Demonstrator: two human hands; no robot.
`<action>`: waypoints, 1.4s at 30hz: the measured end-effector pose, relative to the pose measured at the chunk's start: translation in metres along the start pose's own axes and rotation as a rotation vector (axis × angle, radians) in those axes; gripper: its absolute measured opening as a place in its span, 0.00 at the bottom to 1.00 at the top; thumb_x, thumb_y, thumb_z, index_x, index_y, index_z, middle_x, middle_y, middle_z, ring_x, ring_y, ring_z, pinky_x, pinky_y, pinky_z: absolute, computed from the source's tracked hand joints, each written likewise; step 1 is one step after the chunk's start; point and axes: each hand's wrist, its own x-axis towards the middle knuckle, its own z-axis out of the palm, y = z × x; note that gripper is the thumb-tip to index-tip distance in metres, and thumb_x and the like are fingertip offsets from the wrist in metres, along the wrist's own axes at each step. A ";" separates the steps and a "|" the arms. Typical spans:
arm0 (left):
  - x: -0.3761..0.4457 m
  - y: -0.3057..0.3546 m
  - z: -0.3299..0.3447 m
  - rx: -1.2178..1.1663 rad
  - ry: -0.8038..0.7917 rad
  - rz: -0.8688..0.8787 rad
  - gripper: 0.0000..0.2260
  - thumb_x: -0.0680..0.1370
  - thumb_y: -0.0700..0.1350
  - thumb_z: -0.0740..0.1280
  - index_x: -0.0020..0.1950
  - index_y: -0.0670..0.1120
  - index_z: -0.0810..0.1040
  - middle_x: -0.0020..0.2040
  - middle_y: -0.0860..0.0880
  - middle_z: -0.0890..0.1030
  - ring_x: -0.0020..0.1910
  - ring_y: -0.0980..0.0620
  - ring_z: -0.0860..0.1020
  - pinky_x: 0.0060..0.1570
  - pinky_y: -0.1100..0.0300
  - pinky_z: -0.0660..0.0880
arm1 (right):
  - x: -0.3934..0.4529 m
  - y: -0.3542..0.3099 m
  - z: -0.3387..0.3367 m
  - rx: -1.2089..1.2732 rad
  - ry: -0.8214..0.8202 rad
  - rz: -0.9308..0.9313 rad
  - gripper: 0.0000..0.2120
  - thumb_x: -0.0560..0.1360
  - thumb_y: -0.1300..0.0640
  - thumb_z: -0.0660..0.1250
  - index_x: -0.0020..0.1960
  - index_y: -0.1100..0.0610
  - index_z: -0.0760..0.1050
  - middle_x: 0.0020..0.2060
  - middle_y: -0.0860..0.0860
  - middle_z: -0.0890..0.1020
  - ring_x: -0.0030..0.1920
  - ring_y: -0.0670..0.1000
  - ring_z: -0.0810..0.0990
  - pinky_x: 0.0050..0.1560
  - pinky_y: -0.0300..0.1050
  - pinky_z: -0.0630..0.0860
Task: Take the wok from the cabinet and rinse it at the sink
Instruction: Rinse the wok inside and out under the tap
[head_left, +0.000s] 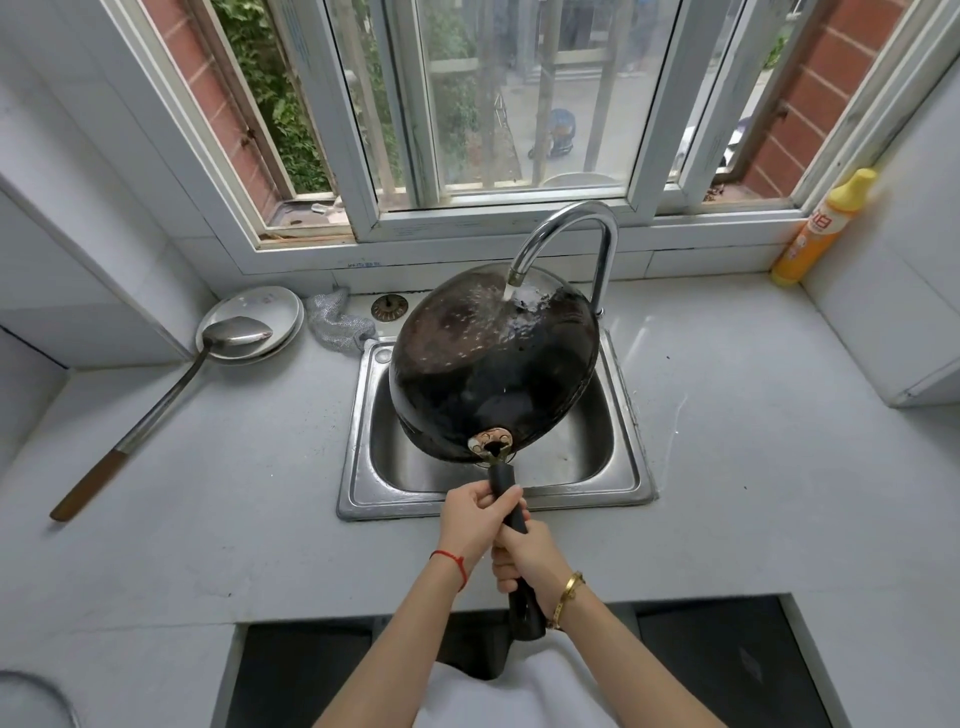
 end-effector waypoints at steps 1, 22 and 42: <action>0.001 0.001 -0.001 -0.002 0.005 0.000 0.06 0.75 0.42 0.72 0.45 0.39 0.83 0.40 0.43 0.86 0.41 0.47 0.86 0.48 0.55 0.82 | 0.001 -0.001 0.001 -0.005 -0.001 0.002 0.17 0.79 0.57 0.62 0.32 0.55 0.66 0.22 0.49 0.65 0.21 0.46 0.63 0.21 0.37 0.64; -0.019 -0.013 -0.006 -0.067 0.064 -0.053 0.08 0.76 0.40 0.70 0.49 0.35 0.81 0.41 0.41 0.85 0.35 0.55 0.84 0.35 0.67 0.78 | -0.007 0.015 0.004 -0.054 -0.024 0.028 0.14 0.78 0.56 0.65 0.35 0.56 0.68 0.22 0.49 0.67 0.21 0.46 0.65 0.22 0.37 0.65; -0.028 -0.013 -0.007 -0.133 0.044 -0.056 0.07 0.76 0.39 0.71 0.49 0.35 0.81 0.40 0.42 0.85 0.38 0.51 0.84 0.40 0.62 0.80 | -0.015 0.018 0.004 -0.046 -0.045 0.029 0.16 0.78 0.59 0.63 0.32 0.55 0.67 0.23 0.49 0.66 0.21 0.46 0.64 0.23 0.37 0.64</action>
